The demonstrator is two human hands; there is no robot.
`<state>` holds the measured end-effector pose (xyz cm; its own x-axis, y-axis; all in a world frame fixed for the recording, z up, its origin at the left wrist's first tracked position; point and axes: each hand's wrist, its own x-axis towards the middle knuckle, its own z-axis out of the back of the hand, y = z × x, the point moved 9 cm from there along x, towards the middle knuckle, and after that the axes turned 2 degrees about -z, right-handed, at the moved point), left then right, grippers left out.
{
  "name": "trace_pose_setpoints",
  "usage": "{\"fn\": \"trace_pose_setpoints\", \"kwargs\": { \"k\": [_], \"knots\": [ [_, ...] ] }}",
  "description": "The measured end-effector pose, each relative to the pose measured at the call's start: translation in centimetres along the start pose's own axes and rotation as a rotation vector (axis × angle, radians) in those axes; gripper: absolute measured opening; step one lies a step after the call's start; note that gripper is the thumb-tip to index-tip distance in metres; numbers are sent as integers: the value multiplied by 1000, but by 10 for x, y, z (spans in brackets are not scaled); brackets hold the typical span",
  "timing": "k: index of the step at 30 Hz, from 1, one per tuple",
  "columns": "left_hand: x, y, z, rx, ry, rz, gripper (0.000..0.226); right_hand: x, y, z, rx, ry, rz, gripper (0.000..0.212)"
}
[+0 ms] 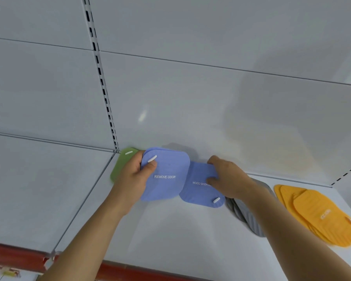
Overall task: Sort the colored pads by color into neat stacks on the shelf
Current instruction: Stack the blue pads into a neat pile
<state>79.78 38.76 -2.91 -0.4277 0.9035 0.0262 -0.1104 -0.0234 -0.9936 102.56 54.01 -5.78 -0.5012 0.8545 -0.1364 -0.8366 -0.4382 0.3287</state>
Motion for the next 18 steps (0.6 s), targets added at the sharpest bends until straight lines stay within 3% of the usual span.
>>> {"fn": "trace_pose_setpoints", "kwargs": {
  "k": [3,4,7,11,13,18],
  "knots": [
    [2,-6,2,-29,-11,-7,12,-24,12,6,71,34,94,42],
    [4,-8,3,-23,-19,-32,20,-31,17,15,90,8,120,46],
    [8,-15,6,-14,-45,-68,29,-51,25,64,216,-213,151,47],
    [14,-19,1,-61,-14,-50,30,-87,28,128,381,-445,163,31],
    [16,-18,-7,-81,29,-30,27,-96,37,140,359,-410,220,24],
    [9,-11,-46,-103,207,78,22,-83,87,106,117,-86,463,25]
  ]
}}
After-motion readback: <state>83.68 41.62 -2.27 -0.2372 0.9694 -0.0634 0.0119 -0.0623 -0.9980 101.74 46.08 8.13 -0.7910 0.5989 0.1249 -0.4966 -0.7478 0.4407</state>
